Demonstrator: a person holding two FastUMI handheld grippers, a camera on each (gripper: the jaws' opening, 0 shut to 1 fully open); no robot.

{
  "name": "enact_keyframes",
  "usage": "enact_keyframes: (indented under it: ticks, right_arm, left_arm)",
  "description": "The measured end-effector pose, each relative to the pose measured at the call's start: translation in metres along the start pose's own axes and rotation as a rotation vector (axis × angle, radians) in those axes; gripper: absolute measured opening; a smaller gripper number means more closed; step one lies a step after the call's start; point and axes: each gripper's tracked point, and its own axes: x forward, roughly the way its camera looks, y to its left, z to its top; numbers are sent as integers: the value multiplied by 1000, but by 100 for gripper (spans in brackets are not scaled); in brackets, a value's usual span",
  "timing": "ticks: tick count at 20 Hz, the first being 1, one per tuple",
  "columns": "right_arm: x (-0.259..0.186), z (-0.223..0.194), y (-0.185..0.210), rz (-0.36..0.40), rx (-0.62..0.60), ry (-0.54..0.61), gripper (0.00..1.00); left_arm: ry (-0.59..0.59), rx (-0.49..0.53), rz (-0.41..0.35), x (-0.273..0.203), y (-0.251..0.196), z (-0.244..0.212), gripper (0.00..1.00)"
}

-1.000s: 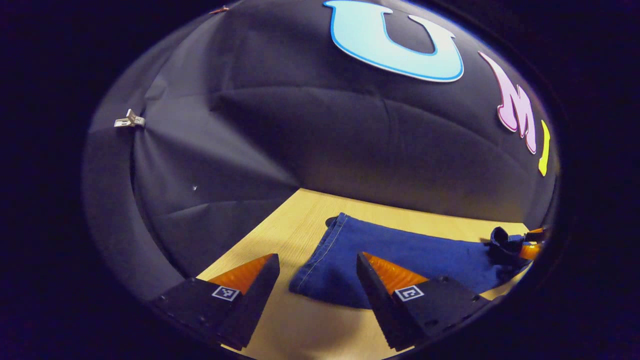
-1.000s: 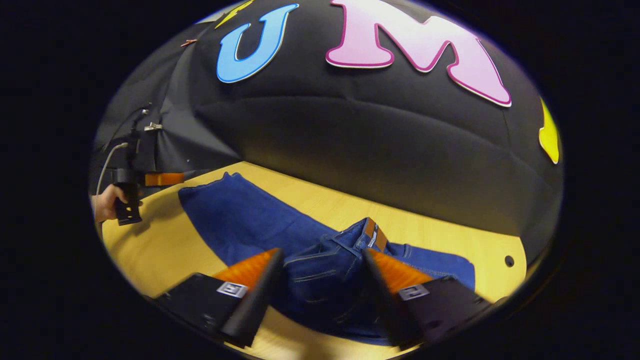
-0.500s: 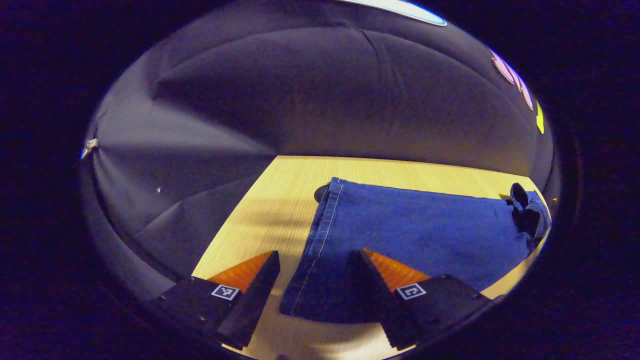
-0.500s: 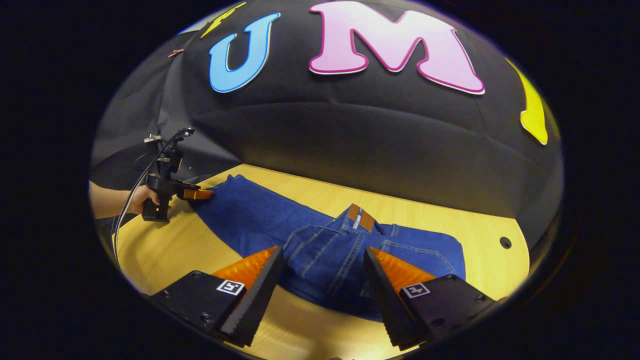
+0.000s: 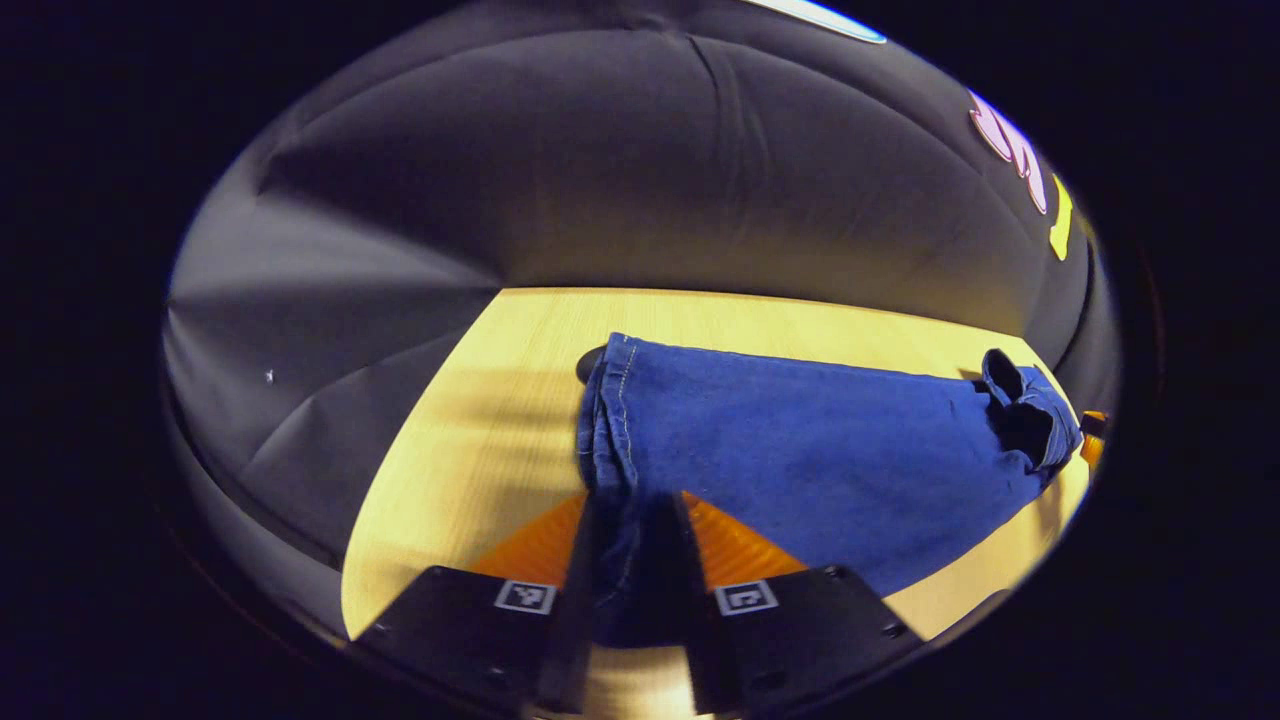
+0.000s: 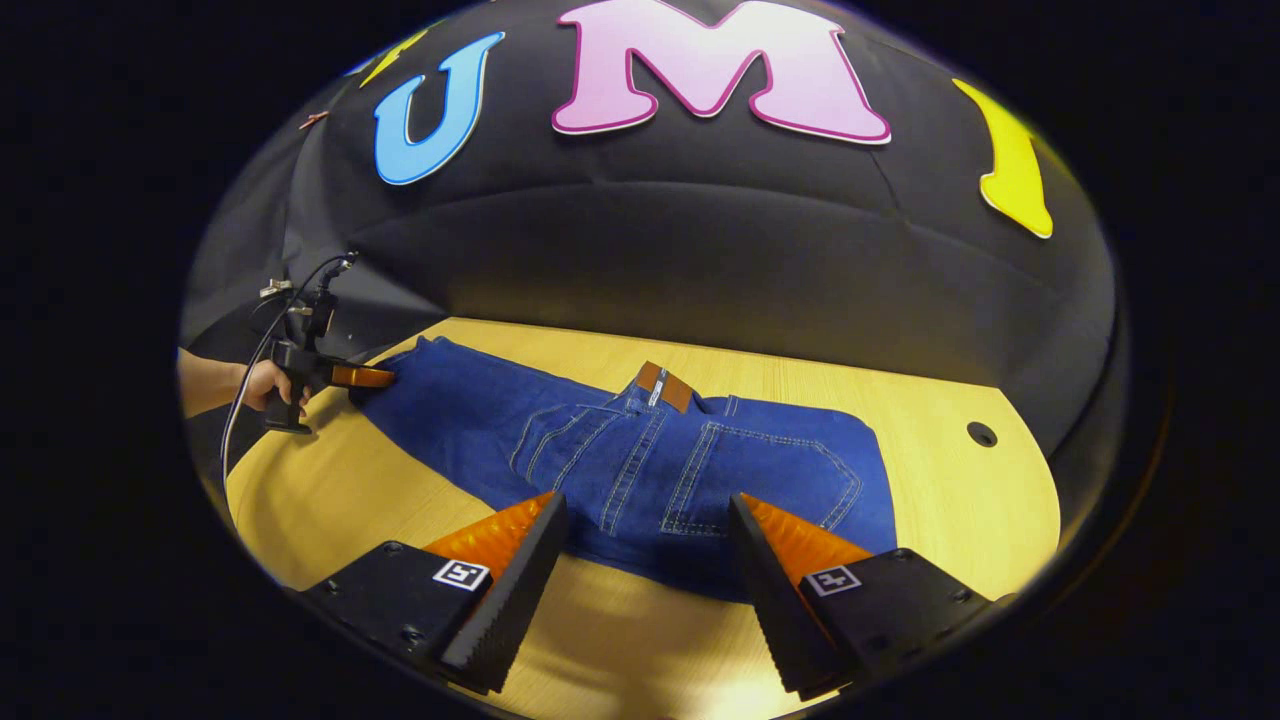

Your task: Grasp the waist and the cuffs of the jeans and fold them to make the two legs overlap; first hold the waist and fold one-third of the jeans toward the cuffs, then hold the cuffs and fold the remaining one-third in the same direction to finish folding.

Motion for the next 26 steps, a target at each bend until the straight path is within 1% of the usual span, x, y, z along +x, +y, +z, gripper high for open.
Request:
enact_keyframes:
  ticks: [1, 2, 3, 4, 7, 8, 10, 12, 15, 17, 19, 22, 24, 26]
  right_arm:
    - [0, 0, 1, 2, -1, 0, 98]
    - [-1, 0, 0, 3, -4, -3, 98]
    - [-1, 1, -1, 0, -6, -6, 98]
    - [0, 2, -2, -3, -4, -10, 98]
    - [-5, 13, -8, -20, 21, -30, 99]
    - [-7, 18, -13, -31, 25, -39, 99]
    - [-17, 24, -33, -64, 25, -49, 99]
    - [-29, 30, -54, -102, 30, -58, 99]
    - [-53, 27, -94, -177, 53, -61, 99]
    - [-71, 23, -116, -219, 89, -51, 98]
    - [-90, 22, -135, -253, 113, -52, 98]
    - [-122, 28, -164, -308, 100, -68, 99]
    - [-147, 33, -183, -346, 94, -81, 99]
    - [-168, 38, -194, -365, 122, -99, 98]
  left_arm:
    - [2, 10, 5, -1, -2, -2, 37]
    - [3, 25, 13, 0, -3, -1, 23]
    - [8, 27, 13, -2, -4, 0, 19]
    - [5, 16, 13, -3, -5, 1, 13]
    - [-16, -82, 11, -7, -8, 3, 8]
    - [-17, -116, 14, -11, -9, 2, 7]
    - [-30, -148, 43, -27, 3, 4, 6]
    - [-74, -150, 47, -53, -8, 27, 6]
    - [-118, -59, 31, -100, -35, 67, 6]
    - [-134, -5, 18, -128, -69, 96, 6]
    - [-147, -5, -7, -153, -109, 123, 6]
    - [-175, -29, -83, -178, -192, 160, 6]
    - [-190, -18, -133, -191, -247, 180, 6]
    - [-194, 10, -177, -199, -301, 189, 6]
